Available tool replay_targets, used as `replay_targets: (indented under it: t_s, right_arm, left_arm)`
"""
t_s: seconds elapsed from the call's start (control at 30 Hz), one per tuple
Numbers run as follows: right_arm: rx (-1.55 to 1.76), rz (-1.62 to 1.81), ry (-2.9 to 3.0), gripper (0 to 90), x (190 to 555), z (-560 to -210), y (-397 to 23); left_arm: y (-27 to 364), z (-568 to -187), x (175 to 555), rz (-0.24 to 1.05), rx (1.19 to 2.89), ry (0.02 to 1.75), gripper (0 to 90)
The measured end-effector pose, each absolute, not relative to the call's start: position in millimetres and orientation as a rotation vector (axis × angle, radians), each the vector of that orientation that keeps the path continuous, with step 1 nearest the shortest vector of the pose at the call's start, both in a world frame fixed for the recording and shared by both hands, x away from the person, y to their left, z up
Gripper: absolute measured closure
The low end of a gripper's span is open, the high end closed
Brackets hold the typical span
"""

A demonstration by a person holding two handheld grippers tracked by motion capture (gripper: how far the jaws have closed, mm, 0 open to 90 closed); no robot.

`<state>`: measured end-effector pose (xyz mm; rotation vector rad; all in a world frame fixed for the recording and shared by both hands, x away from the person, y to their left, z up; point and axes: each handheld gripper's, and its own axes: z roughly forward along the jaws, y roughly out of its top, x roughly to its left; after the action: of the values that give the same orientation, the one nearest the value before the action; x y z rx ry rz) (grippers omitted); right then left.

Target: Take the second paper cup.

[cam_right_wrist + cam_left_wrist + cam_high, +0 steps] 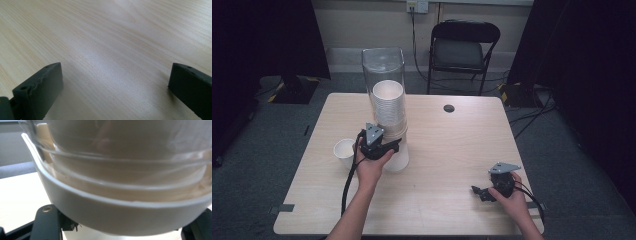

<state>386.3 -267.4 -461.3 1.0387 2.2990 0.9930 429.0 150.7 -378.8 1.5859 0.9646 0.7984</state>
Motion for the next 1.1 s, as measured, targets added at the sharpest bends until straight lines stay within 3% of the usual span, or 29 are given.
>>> replay_targets:
  t_s: [0.57, 0.7, 0.83, 0.9, 1.1]
  right_arm:
    - [1.035, 0.994, 2.299, 0.0, 386, -461, -267]
    - [1.035, 0.994, 2.299, 0.0, 386, -461, -267]
    - [1.042, 0.993, 2.3, 0.0, 386, -461, -267]
    - [1.041, 0.993, 2.299, 0.0, 386, -461, -267]
    - [1.036, 0.995, 2.303, 0.0, 386, -461, -268]
  left_arm:
    - [148, -382, 425, 0.855, 1.627, 0.955, 34.4]
    - [144, -391, 427, 0.815, 1.664, 1.023, 34.6]
    - [144, -433, 428, 0.753, 1.926, 1.099, 36.8]
    - [141, -453, 424, 0.713, 1.869, 1.1, 36.7]
    - [138, -448, 415, 0.671, 1.91, 1.025, 36.0]
